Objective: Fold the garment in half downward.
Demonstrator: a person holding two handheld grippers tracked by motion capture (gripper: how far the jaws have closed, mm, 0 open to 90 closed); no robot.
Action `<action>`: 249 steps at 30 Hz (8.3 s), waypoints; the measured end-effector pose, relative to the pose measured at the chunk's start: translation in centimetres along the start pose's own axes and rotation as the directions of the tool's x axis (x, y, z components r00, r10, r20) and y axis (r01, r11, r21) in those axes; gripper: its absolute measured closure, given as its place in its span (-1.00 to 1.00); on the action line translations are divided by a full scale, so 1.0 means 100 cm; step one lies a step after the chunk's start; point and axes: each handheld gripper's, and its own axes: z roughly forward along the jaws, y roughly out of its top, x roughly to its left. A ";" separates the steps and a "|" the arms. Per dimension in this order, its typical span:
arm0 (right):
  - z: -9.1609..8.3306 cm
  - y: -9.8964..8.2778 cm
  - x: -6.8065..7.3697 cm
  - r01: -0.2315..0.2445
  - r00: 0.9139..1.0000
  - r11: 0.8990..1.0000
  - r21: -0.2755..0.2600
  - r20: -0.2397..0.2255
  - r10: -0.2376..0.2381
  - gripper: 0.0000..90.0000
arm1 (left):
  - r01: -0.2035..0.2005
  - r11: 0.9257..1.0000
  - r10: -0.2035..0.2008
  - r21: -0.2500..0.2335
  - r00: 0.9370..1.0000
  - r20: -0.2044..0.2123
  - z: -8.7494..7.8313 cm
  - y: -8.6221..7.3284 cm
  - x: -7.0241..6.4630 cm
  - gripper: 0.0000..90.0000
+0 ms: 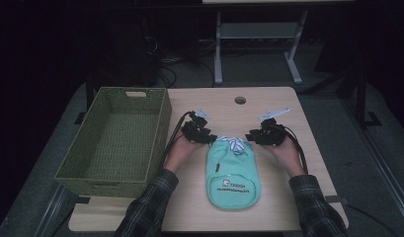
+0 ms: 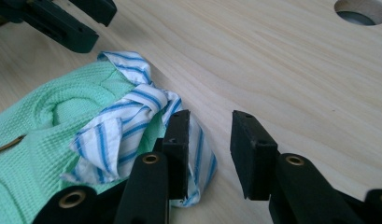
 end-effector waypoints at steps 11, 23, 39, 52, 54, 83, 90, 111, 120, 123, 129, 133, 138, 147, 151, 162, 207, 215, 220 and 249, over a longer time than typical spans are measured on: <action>0.022 -0.008 -0.005 -0.007 0.998 0.999 0.032 -0.061 0.009 0.49 | 0.006 0.999 -0.007 0.053 1.000 0.026 0.021 -0.005 0.005 0.20; 0.031 -0.016 0.003 0.052 0.994 0.998 0.044 -0.100 -0.048 0.48 | -0.053 0.995 0.054 0.079 0.998 -0.015 0.024 -0.009 0.001 0.45; 0.031 -0.015 0.009 0.028 0.998 0.999 0.027 -0.056 -0.026 0.93 | -0.056 0.993 0.055 0.106 0.998 0.014 0.016 -0.015 -0.010 0.93; 0.002 0.015 0.006 0.059 0.998 0.997 -0.051 -0.032 -0.060 0.97 | -0.059 0.998 0.058 -0.020 0.998 -0.032 -0.013 0.004 -0.012 0.93; -0.005 0.018 0.007 0.065 0.997 0.995 -0.072 -0.023 -0.067 0.97 | -0.065 0.997 0.064 -0.040 0.997 -0.035 -0.019 0.009 -0.014 0.93; -0.051 0.004 0.040 0.166 0.986 0.966 -0.197 0.036 -0.162 0.96 | -0.211 0.964 0.204 -0.160 0.977 -0.059 -0.057 0.002 -0.059 0.91; -0.055 0.008 0.046 0.199 0.980 0.957 -0.211 0.072 -0.187 0.96 | -0.227 0.956 0.214 -0.188 0.973 -0.086 -0.067 0.008 -0.058 0.91; -0.063 -0.018 0.053 0.221 0.975 0.948 -0.228 0.036 -0.218 0.94 | -0.263 0.948 0.269 -0.179 0.963 0.006 -0.069 -0.012 -0.090 0.88; -0.061 -0.035 0.058 0.217 0.975 0.954 -0.208 0.002 -0.221 0.93 | -0.273 0.954 0.280 -0.124 0.959 0.038 -0.065 -0.026 -0.094 0.87; -0.063 -0.040 0.062 0.220 0.974 0.953 -0.207 -0.012 -0.227 0.93 | -0.268 0.956 0.276 -0.117 0.959 0.062 -0.066 -0.030 -0.095 0.87; -0.064 -0.049 0.067 0.226 0.972 0.956 -0.186 -0.024 -0.234 0.93 | -0.282 0.956 0.289 -0.081 0.952 0.097 -0.063 -0.037 -0.103 0.87; -0.062 -0.055 0.070 0.232 0.970 0.959 -0.165 -0.031 -0.240 0.93 | -0.273 0.960 0.279 -0.069 0.954 0.110 -0.061 -0.043 -0.106 0.87; -0.061 -0.062 0.073 0.221 0.972 0.964 -0.150 -0.051 -0.231 0.93 | -0.285 0.958 0.287 -0.037 0.951 0.117 -0.055 -0.050 -0.108 0.87; -0.064 -0.067 0.077 0.220 0.971 0.961 -0.170 -0.061 -0.233 0.93 | -0.273 0.960 0.276 -0.062 0.960 0.055 -0.058 -0.051 -0.103 0.86; -0.066 -0.068 0.082 0.229 0.968 0.958 -0.174 -0.067 -0.244 0.92 | -0.273 0.959 0.278 -0.075 0.958 0.072 -0.062 -0.052 -0.106 0.85; -0.075 -0.087 0.093 0.228 0.959 0.961 -0.156 -0.134 -0.249 0.92 | -0.270 0.960 0.279 -0.072 0.944 0.178 -0.066 -0.067 -0.119 0.81; -0.066 -0.078 0.087 0.203 0.955 0.970 -0.137 -0.189 -0.227 0.92 | -0.187 0.982 0.190 -0.035 0.953 0.237 -0.055 -0.057 -0.104 0.85; -0.053 -0.087 0.101 0.243 0.934 0.967 -0.074 -0.252 -0.254 0.96 | -0.240 0.970 0.226 0.021 0.934 0.276 -0.040 -0.067 -0.120 0.85; -0.050 -0.095 0.106 0.256 0.927 0.966 -0.047 -0.273 -0.259 0.98 | -0.268 0.962 0.245 0.049 0.931 0.271 -0.036 -0.072 -0.123 0.85; -0.040 -0.061 0.071 0.172 0.970 0.983 -0.059 -0.163 -0.180 1.00 | -0.179 0.984 0.174 -0.004 0.952 0.254 -0.053 -0.068 -0.135 0.99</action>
